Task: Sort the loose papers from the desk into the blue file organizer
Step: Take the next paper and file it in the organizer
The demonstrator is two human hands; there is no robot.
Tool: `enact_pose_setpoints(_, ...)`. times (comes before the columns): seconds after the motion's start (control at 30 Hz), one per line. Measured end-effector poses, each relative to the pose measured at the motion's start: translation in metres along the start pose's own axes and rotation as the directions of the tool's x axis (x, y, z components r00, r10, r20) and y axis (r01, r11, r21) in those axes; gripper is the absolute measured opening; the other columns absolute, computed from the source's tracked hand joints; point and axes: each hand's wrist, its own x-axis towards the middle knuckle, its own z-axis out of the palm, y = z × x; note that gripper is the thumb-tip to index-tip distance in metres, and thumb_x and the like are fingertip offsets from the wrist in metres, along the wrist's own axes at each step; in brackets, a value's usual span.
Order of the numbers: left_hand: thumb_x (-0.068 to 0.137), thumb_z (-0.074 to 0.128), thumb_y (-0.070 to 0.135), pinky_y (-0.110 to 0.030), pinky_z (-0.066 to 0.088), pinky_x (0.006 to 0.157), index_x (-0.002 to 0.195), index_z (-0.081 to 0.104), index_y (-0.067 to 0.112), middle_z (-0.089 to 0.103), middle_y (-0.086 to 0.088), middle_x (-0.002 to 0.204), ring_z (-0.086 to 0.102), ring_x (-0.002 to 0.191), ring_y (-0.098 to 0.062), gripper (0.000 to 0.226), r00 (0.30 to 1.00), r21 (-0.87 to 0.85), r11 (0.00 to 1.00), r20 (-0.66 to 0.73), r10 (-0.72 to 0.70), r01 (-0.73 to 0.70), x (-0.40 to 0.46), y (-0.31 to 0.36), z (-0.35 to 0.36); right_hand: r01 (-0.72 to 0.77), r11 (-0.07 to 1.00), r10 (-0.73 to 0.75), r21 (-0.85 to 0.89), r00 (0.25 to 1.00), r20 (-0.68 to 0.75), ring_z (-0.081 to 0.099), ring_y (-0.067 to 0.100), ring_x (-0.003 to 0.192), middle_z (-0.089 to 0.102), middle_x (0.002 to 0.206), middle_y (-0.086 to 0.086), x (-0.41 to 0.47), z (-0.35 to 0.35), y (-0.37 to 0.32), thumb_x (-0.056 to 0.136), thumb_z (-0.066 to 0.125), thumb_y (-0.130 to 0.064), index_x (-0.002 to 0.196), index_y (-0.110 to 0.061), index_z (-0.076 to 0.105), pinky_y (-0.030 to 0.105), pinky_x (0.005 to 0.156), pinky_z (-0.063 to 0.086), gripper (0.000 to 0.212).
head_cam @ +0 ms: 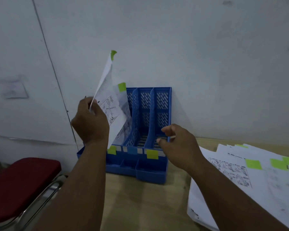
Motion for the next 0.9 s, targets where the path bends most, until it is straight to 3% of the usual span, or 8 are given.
enact_pose_setpoints(0.13, 0.101, 0.055, 0.028, -0.029, 0.057, 0.076, 0.108, 0.071, 0.005, 0.076, -0.013, 0.101, 0.073, 0.087, -0.028, 0.028, 0.998, 0.010, 0.998, 0.014, 0.055, -0.056, -0.006, -0.011, 0.006, -0.011, 1.000, 0.011, 0.002, 1.000, 0.002, 0.057, 0.004, 0.101, 0.061, 0.117, -0.014, 0.001, 0.004, 0.004, 0.090, 0.073, -0.034, 0.125, -0.030, 0.061, 0.022, 0.085, 0.046, 0.037)
enact_pose_setpoints(0.3, 0.101, 0.058, 0.023, -0.027, 0.053, 0.069, 0.103, 0.071, 0.004, 0.075, -0.013, 0.093, 0.070, 0.078, -0.027, 0.023, 1.000, -0.005, 1.000, 0.019, 0.005, -0.005, -0.012, -0.020, 0.019, -0.012, 1.000, 0.012, 0.002, 1.000, -0.002, 0.057, 0.004, 0.101, 0.061, 0.115, -0.015, 0.003, 0.006, 0.008, 0.090, 0.073, -0.034, 0.124, -0.030, 0.061, 0.022, 0.085, 0.047, 0.036)
enact_pose_setpoints(0.37, 0.101, 0.058, 0.024, -0.032, 0.057, 0.073, 0.103, 0.070, 0.005, 0.074, -0.014, 0.096, 0.070, 0.083, -0.030, 0.022, 0.998, -0.017, 0.999, 0.044, -0.051, 0.052, -0.018, -0.022, 0.027, -0.011, 1.000, 0.011, 0.010, 1.000, -0.001, 0.057, 0.004, 0.100, 0.060, 0.113, -0.015, 0.004, 0.006, 0.008, 0.090, 0.072, -0.033, 0.125, -0.030, 0.061, 0.021, 0.084, 0.045, 0.036)
enact_pose_setpoints(0.47, 0.103, 0.056, 0.026, -0.042, 0.059, 0.082, 0.112, 0.068, 0.005, 0.072, -0.017, 0.110, 0.067, 0.098, -0.035, 0.025, 0.983, 0.002, 0.988, 0.104, -0.154, 0.155, -0.027, -0.024, 0.041, 0.001, 1.000, -0.001, 0.005, 1.000, 0.000, 0.056, 0.004, 0.099, 0.060, 0.113, -0.015, 0.006, 0.005, 0.009, 0.091, 0.071, -0.032, 0.125, -0.029, 0.061, 0.020, 0.083, 0.043, 0.036)
enact_pose_setpoints(0.63, 0.106, 0.049, 0.025, -0.034, 0.050, 0.076, 0.111, 0.063, 0.004, 0.067, -0.014, 0.107, 0.061, 0.094, -0.028, 0.025, 0.949, -0.039, 0.965, 0.192, -0.249, 0.261, -0.030, -0.031, 0.064, 0.019, 1.000, -0.019, -0.005, 1.000, -0.023, 0.054, 0.001, 0.097, 0.058, 0.109, -0.018, 0.011, 0.001, 0.015, 0.091, 0.071, -0.033, 0.122, -0.031, 0.061, 0.019, 0.081, 0.042, 0.033)
enact_pose_setpoints(0.77, 0.107, 0.044, 0.023, -0.032, 0.043, 0.076, 0.112, 0.063, 0.002, 0.065, -0.017, 0.107, 0.058, 0.093, -0.028, 0.028, 0.906, 0.031, 0.967, 0.345, -0.247, 0.252, -0.039, -0.036, 0.071, 0.007, 1.000, -0.007, 0.002, 0.999, -0.049, 0.054, -0.003, 0.091, 0.058, 0.106, -0.021, 0.015, -0.002, 0.023, 0.091, 0.071, -0.034, 0.118, -0.035, 0.061, 0.010, 0.073, 0.039, 0.029)
enact_pose_setpoints(0.9, 0.105, 0.045, 0.020, -0.038, 0.047, 0.076, 0.101, 0.066, 0.000, 0.066, -0.020, 0.101, 0.061, 0.093, -0.037, 0.029, 0.874, 0.129, 0.966, 0.413, -0.257, 0.223, -0.040, -0.040, 0.071, -0.004, 1.000, 0.004, -0.002, 0.998, -0.066, 0.055, -0.001, 0.093, 0.060, 0.109, -0.019, 0.014, -0.006, 0.032, 0.091, 0.072, -0.034, 0.117, -0.036, 0.061, 0.007, 0.070, 0.037, 0.029)
